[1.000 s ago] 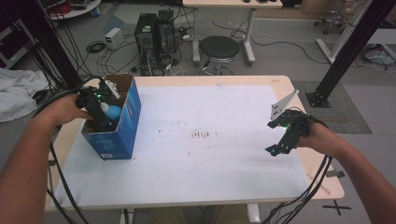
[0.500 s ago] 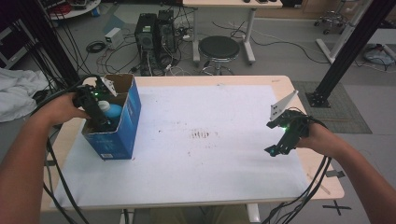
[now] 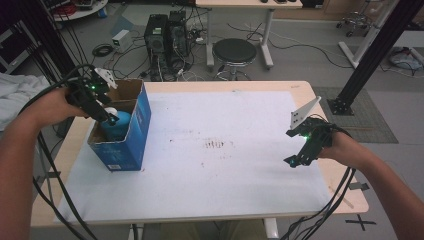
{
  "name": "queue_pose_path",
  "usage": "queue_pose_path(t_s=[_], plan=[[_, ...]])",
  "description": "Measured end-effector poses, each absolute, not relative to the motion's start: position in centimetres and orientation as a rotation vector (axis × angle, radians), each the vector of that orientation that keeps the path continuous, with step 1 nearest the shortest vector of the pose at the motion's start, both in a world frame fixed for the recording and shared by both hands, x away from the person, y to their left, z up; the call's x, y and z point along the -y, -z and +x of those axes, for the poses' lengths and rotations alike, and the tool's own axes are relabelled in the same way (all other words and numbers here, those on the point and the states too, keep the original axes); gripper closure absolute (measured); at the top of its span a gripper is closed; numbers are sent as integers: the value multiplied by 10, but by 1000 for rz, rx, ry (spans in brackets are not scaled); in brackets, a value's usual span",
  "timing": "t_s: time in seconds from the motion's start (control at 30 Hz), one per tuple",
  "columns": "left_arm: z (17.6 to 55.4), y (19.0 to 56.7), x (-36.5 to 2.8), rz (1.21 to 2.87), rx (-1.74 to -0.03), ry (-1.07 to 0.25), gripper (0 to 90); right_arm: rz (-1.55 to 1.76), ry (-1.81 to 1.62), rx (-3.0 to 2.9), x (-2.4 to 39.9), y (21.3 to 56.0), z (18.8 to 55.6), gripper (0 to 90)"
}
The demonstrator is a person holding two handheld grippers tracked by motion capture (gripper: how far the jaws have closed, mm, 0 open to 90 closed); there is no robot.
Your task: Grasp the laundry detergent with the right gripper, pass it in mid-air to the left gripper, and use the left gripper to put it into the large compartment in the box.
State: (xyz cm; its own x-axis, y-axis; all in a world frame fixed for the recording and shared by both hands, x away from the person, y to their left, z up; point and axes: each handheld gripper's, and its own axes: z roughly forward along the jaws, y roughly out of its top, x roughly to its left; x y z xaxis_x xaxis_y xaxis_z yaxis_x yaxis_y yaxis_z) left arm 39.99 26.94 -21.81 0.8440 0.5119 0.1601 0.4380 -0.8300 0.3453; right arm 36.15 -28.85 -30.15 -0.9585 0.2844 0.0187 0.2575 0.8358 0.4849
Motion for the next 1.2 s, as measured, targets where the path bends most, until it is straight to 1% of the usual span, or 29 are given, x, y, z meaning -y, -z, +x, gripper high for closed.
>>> queue_pose_path(t_s=[0.17, 0.2, 0.23, 0.4, 0.6, 0.73, 0.87, 1.0, 1.2], plan=[[392, 202, -267, 2686, -753, -350, 259, 452, -778, -2948, 291, 300, 361, 13], [390, 199, -266, 2684, -751, -340, 197, 452, -781, -2946, 292, 300, 361, 13], [388, 196, -264, 2671, -748, -332, 178, 455, -782, -2945, 292, 300, 361, 13], [379, 187, -251, 2673, -701, -358, 178, 457, -782, -2943, 291, 299, 361, 13], [370, 183, -233, 2704, -648, -345, 178, 448, -783, -2937, 290, 296, 360, 13], [364, 186, -223, 2730, -601, -295, 178, 438, -777, -2938, 288, 296, 357, 13], [360, 191, -212, 2717, -589, -251, 178, 434, -781, -2934, 286, 294, 356, 13], [354, 199, -196, 2728, -501, -202, 178, 427, -784, -2929, 284, 294, 355, 13], [349, 209, -175, 2749, -448, -175, 178, 423, -786, -2924, 280, 293, 354, 13]])
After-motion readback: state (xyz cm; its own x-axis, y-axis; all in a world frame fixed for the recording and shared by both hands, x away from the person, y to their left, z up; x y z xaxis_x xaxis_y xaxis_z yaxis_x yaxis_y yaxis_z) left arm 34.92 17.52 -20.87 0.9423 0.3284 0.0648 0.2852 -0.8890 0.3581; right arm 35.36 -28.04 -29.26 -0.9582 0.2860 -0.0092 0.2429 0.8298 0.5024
